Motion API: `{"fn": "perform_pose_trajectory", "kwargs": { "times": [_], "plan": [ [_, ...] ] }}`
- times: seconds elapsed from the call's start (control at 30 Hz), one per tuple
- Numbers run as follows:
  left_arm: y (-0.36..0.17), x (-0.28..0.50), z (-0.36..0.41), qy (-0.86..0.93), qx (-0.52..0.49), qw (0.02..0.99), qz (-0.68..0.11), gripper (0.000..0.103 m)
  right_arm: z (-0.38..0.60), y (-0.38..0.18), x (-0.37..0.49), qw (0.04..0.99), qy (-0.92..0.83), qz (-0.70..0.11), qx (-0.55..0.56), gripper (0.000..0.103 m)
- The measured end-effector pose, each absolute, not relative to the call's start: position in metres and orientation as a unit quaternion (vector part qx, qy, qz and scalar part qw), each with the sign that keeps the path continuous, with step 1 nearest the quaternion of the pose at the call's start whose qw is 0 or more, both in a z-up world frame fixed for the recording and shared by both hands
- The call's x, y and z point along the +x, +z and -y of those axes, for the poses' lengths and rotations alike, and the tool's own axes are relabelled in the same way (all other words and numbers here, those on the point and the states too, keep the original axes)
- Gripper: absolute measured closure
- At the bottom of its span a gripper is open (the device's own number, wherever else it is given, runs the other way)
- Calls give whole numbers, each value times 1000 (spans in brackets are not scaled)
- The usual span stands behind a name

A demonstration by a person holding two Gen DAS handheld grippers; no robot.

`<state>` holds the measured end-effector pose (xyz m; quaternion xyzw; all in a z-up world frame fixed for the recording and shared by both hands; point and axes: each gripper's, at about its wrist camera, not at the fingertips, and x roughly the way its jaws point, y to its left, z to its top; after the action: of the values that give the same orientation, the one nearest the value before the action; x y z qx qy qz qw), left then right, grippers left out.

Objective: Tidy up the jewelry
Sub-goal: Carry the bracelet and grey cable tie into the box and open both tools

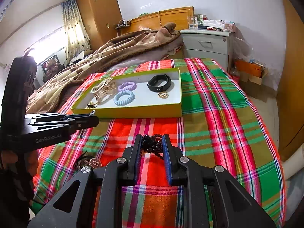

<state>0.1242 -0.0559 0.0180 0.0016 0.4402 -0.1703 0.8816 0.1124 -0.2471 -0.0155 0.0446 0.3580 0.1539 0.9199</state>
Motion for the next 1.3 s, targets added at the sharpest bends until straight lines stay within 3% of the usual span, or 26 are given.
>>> {"fn": "perform_pose_trajectory", "kwargs": {
  "times": [0.6, 1.3],
  "plan": [
    [57, 146, 20, -155, -11, 903, -401, 85, 222, 25, 171, 931, 167, -324, 18, 81],
    [9, 202, 22, -158, -21, 877, -453, 85, 163, -6, 290, 904, 215, -369, -11, 81]
  ]
}}
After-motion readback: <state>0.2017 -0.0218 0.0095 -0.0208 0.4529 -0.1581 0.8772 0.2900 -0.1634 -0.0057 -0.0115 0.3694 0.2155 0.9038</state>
